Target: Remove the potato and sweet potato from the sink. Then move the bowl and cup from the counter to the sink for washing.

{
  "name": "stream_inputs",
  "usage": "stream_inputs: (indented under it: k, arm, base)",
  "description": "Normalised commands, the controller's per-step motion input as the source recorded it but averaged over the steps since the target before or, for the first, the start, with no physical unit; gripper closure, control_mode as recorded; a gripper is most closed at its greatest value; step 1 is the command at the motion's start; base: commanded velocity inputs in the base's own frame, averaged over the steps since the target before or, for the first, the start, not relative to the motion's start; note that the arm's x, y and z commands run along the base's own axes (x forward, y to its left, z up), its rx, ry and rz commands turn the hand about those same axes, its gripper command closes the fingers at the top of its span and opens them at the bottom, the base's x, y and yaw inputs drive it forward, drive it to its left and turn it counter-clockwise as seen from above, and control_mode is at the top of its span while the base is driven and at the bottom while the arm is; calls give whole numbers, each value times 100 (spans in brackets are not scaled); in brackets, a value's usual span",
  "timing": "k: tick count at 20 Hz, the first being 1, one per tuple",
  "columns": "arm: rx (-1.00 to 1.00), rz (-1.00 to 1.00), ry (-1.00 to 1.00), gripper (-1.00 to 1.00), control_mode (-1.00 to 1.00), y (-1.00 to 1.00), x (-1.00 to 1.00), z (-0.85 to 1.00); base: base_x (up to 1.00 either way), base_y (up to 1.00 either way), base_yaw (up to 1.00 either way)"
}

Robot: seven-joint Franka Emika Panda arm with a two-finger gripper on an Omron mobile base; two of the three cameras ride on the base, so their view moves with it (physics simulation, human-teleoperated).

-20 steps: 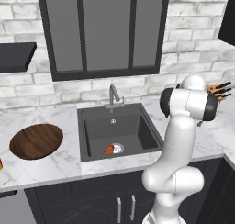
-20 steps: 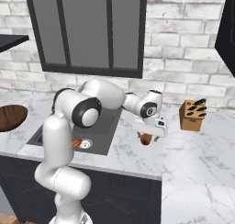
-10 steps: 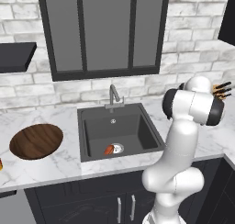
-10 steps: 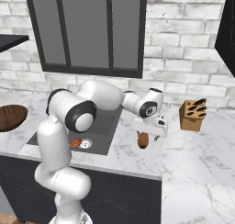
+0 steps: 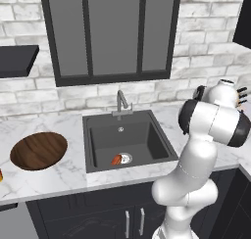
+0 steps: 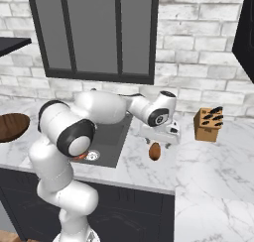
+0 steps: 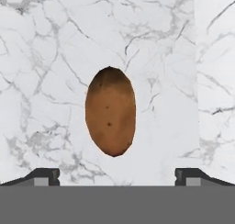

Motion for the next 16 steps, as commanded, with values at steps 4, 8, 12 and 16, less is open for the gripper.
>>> stream_inputs:
  k: [4, 8, 12, 16]
  arm:
    - [0, 1, -8, -100, -100, 22, -23, 28]
    - [-2, 2, -5, -100, -100, 25, -13, 29]
    - [-7, 2, -1, -100, -100, 28, -11, 29]
    - [-9, 0, 0, -100, -100, 29, -13, 21]
  base:
    - [0, 0, 0]
    - [0, 0, 0]
    - [0, 0, 0]
    - [0, 0, 0]
